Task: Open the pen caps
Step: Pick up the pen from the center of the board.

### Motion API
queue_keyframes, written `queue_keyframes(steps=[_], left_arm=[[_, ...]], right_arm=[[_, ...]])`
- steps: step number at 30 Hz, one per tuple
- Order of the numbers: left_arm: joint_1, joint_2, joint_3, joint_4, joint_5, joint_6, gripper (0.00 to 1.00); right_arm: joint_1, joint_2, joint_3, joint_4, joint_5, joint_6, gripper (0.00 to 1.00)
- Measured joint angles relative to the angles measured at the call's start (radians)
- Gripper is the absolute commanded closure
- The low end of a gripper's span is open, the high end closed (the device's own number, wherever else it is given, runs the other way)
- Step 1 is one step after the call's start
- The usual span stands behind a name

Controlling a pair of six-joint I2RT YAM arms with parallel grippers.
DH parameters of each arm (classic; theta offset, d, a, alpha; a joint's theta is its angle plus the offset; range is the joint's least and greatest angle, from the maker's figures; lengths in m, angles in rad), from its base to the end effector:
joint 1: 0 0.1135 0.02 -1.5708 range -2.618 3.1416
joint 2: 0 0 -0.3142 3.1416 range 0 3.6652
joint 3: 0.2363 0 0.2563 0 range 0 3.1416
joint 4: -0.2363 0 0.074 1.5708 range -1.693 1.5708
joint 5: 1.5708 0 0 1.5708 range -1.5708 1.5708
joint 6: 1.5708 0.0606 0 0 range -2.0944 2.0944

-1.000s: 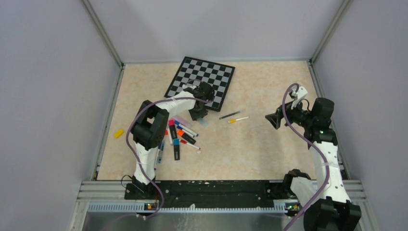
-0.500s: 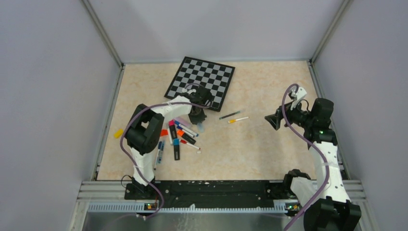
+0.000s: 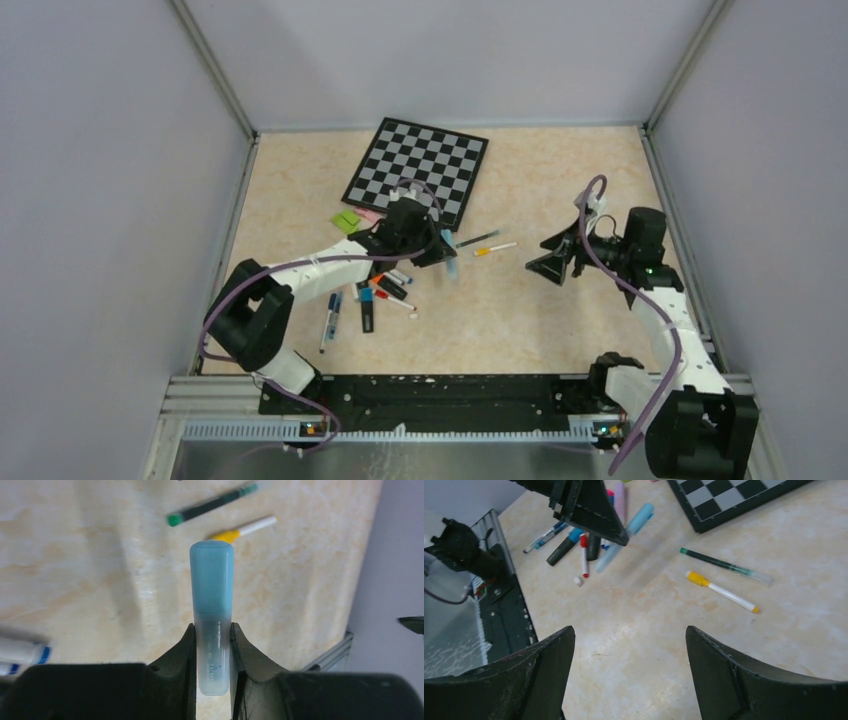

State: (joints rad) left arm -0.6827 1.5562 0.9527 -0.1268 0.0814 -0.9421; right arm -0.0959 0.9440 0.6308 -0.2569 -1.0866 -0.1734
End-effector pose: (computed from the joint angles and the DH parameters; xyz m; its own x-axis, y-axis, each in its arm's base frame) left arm 0.2721 -0.2276 0.2460 -0.8510 -0.3470 -0.3942 -0.0212 0.7727 -0.6344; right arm 0.1816 0.0364 0.2931 -0.4089 -0.0413 -0.9116 -0.7793 0.5356 0.3253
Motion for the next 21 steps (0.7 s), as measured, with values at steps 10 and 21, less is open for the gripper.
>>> queue_keyframes(steps=[10, 21], left_arm=[[-0.169, 0.083, 0.057, 0.219, -0.059, -0.169, 1.0], [-0.238, 0.176, 0.143, 0.252, -0.169, -0.262, 1.0]], right_arm=[[0.136, 0.006, -0.114, 0.254, -0.022, 0.248, 0.27], [0.221, 0.083, -0.113, 0.252, 0.138, 0.241, 0.3]])
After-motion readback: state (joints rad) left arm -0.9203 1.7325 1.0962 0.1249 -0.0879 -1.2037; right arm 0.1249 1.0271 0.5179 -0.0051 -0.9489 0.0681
